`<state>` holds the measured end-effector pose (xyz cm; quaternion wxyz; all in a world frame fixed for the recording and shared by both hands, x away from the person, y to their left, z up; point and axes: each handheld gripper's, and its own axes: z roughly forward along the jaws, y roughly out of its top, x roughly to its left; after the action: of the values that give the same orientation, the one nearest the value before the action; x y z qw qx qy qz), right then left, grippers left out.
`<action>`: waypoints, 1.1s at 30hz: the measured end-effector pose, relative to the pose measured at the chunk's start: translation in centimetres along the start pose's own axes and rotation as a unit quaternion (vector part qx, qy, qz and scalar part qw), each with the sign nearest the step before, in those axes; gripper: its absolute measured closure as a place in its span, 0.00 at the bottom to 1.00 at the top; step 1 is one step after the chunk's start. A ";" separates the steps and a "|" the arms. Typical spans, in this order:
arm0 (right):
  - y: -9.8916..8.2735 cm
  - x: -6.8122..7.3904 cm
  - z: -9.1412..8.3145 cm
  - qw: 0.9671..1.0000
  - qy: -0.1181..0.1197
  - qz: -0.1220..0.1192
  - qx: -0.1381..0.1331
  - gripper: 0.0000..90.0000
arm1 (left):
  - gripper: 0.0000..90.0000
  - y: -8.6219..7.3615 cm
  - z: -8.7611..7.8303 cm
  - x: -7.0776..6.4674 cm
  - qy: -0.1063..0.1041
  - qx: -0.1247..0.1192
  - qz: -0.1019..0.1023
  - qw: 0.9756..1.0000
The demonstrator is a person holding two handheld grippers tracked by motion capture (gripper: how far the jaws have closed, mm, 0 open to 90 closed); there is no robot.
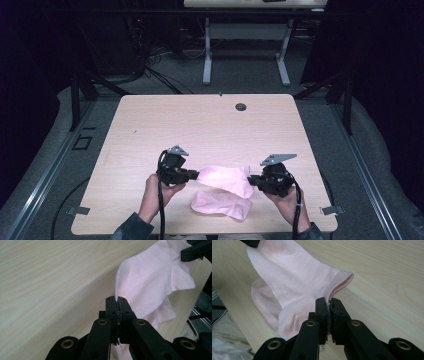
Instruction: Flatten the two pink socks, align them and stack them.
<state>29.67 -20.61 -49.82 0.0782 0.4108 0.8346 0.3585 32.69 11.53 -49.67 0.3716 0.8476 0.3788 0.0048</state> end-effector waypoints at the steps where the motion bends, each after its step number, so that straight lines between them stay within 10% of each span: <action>1: -0.3 0.4 -0.2 1.000 0.001 -0.003 0.002 0.95 | 0.99 -0.6 -0.2 -0.4 -0.002 -0.002 -0.001 1.000; 10: -3.8 1.5 1.9 0.999 0.023 -0.001 0.040 0.95 | 0.99 -5.3 1.5 -1.2 -0.008 0.020 -0.022 1.000; 19: -5.3 1.7 3.8 0.998 0.005 -0.010 0.056 0.93 | 0.96 -6.4 3.0 -1.6 0.026 0.044 -0.001 0.999; 23: -5.5 1.8 4.0 0.998 -0.009 -0.018 0.054 0.85 | 0.73 -6.6 2.9 -1.8 0.051 0.038 0.001 0.998; 33: -5.9 0.2 1.6 0.999 -0.035 0.010 -0.004 0.28 | 0.18 -7.1 -0.3 -0.2 0.113 -0.016 -0.006 0.993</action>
<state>26.56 -22.01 -54.84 0.1056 0.4315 0.8256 0.3480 27.93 14.72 -53.95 0.3401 0.8333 0.4231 0.1046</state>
